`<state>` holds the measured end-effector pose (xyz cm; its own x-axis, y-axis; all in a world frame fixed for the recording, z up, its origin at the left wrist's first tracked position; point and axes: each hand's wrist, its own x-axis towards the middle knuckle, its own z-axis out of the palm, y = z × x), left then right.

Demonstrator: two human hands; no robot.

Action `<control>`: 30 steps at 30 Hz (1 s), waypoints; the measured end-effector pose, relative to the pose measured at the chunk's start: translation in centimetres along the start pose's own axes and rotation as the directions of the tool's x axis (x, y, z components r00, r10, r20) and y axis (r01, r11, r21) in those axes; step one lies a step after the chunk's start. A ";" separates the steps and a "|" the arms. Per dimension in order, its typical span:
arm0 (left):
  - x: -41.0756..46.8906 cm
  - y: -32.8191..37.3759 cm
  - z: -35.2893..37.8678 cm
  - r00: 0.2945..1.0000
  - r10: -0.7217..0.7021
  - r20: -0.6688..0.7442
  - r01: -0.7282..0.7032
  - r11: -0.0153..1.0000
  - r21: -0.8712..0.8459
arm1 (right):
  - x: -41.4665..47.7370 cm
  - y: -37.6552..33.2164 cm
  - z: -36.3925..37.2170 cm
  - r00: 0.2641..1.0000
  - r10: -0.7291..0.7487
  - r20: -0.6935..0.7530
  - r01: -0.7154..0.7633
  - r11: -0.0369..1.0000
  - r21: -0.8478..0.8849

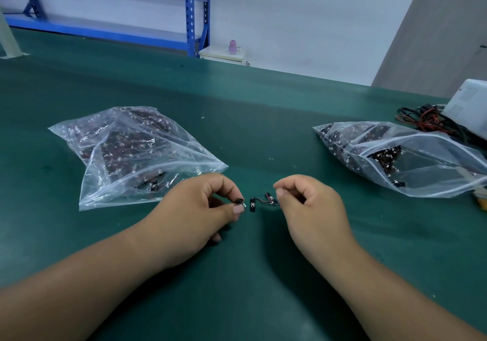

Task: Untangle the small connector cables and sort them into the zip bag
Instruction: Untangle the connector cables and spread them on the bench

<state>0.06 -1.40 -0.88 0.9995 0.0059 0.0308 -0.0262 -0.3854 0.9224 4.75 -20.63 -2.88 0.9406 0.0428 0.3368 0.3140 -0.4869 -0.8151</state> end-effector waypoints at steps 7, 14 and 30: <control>-0.1 0.3 0.0 0.997 0.079 0.005 -0.079 0.993 0.090 | -1.9 -1.6 0.5 0.894 -0.415 0.169 0.431 0.900 -0.068; -0.3 0.3 0.2 0.986 0.164 -0.014 -0.160 0.977 0.141 | -2.0 -1.6 0.6 0.870 -0.481 0.107 0.491 0.864 -0.110; 1.4 -1.0 -5.9 0.922 0.322 -0.216 0.052 0.449 0.892 | 1.1 0.3 -0.6 0.990 -0.101 0.100 0.112 0.988 -0.111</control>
<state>1.33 4.41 0.48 0.9093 0.0805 0.4083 0.0556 -0.9958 0.0724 5.79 -21.27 -2.51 0.9123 0.1790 0.3684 0.4011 -0.5725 -0.7151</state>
